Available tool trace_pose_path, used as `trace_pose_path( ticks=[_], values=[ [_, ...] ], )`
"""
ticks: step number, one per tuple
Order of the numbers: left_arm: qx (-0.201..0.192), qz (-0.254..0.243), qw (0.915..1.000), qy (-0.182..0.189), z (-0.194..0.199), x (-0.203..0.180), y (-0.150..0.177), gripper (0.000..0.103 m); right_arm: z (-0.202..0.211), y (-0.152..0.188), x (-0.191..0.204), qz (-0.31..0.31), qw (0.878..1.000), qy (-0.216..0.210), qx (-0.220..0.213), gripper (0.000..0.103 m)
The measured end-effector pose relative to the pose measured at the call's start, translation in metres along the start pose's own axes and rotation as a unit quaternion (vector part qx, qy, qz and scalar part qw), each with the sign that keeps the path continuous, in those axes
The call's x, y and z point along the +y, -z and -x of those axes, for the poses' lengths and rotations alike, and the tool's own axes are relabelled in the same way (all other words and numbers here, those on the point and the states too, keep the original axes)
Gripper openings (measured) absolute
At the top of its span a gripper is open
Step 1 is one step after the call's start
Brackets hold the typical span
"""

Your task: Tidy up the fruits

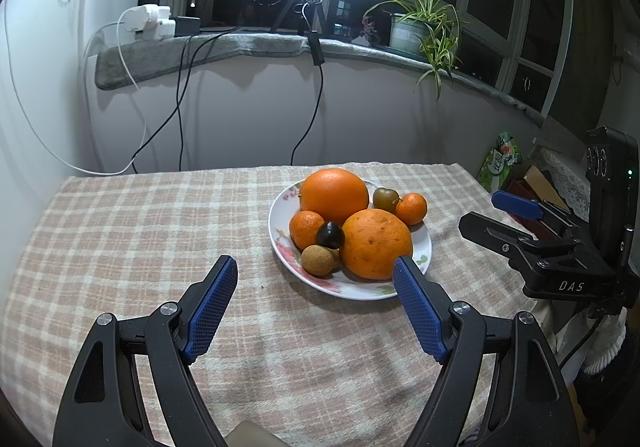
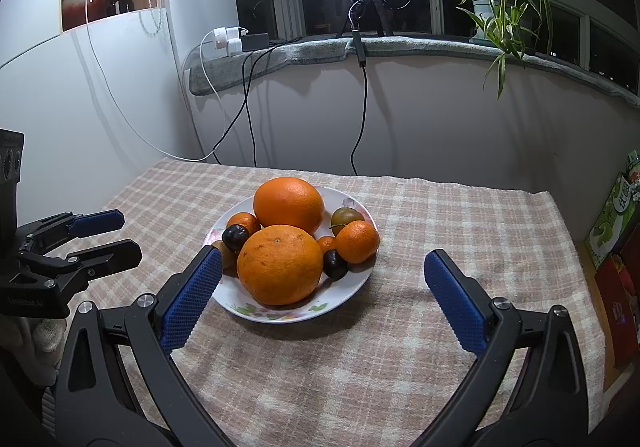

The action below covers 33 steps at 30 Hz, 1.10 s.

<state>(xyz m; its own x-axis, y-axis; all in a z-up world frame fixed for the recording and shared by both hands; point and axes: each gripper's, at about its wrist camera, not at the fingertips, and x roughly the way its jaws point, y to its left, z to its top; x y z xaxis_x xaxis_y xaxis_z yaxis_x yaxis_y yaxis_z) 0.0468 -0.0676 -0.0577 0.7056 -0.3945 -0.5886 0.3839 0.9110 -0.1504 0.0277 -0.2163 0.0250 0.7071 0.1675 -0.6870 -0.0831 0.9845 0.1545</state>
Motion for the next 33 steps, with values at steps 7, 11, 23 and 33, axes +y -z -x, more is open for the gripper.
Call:
trace_pose_path(
  ticks=[7, 11, 23, 33],
  values=[
    [0.0, 0.002, 1.0, -0.001, -0.0005, 0.0001, -0.0005, 0.08, -0.0002, 0.0005, -0.0001, 0.0, 1.0, 0.0, 0.0, 0.103],
    [0.0, 0.002, 1.0, 0.0, -0.0005, 0.0004, -0.0006, 0.08, -0.0009, 0.002, -0.0002, -0.001, 1.0, 0.0, 0.001, 0.103],
    [-0.006, 0.0, 1.0, 0.003, 0.0015, -0.0012, 0.0008, 0.08, -0.0028, 0.0059, -0.0022, -0.008, 1.0, 0.003, 0.006, 0.103],
    [-0.008, -0.001, 1.0, 0.003, 0.002, -0.0015, 0.0002, 0.08, -0.003, 0.0059, -0.0029, -0.009, 1.0, 0.003, 0.007, 0.102]
  ],
)
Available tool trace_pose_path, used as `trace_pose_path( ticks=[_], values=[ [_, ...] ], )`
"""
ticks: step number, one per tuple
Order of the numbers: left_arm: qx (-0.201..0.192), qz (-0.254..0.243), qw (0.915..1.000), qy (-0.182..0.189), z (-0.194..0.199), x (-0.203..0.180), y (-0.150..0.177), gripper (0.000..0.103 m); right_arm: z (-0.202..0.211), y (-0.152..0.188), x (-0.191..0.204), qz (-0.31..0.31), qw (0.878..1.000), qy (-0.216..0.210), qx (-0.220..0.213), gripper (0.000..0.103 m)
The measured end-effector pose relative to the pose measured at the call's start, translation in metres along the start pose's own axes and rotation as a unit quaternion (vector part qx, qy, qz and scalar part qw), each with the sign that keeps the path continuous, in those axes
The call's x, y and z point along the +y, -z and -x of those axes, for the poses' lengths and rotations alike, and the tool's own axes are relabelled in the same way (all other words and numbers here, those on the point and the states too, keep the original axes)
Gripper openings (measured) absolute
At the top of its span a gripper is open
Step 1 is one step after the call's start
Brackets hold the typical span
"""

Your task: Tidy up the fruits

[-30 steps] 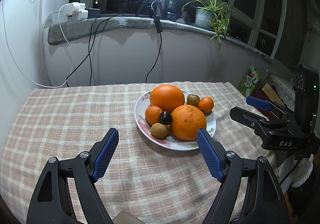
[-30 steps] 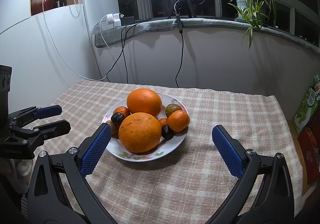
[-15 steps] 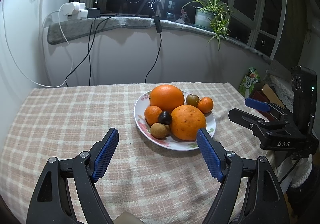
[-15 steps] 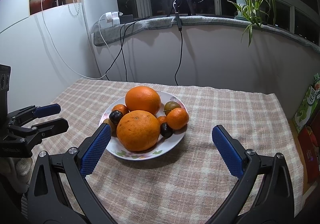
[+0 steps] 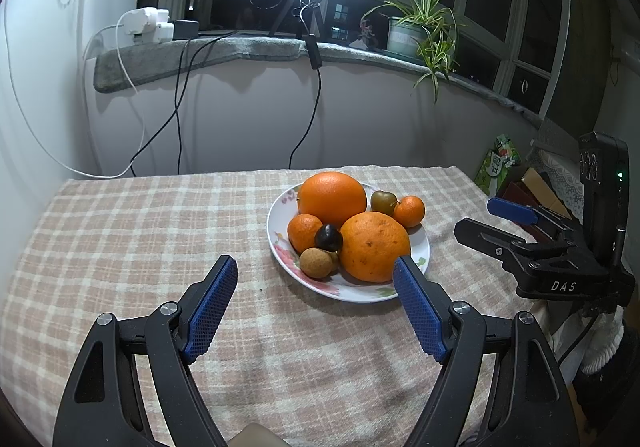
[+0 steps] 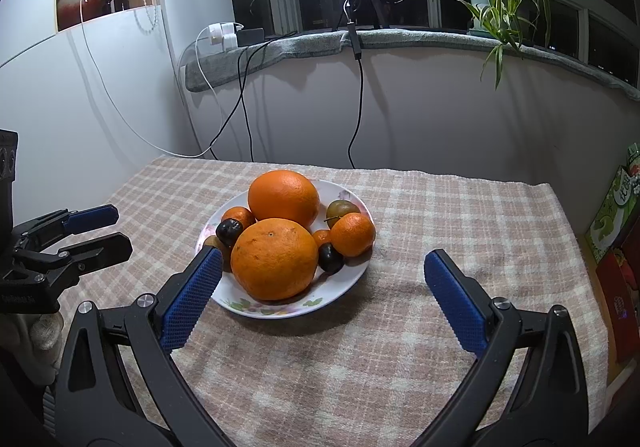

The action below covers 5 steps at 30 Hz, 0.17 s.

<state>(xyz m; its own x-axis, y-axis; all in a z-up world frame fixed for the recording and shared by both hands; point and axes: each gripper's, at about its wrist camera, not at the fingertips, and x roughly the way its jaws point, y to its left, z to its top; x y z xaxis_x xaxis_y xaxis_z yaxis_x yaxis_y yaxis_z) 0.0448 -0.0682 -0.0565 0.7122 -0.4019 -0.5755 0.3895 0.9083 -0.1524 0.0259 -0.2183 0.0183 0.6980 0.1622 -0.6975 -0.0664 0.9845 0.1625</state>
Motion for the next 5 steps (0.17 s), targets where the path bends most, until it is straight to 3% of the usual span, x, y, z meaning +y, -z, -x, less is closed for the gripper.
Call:
trace_pose_path(
  ticks=[5],
  values=[
    [0.001, -0.001, 1.0, -0.002, 0.0003, -0.001, 0.0003, 0.08, -0.0008, 0.0008, -0.0015, 0.0, 1.0, 0.003, 0.001, 0.103]
  ],
)
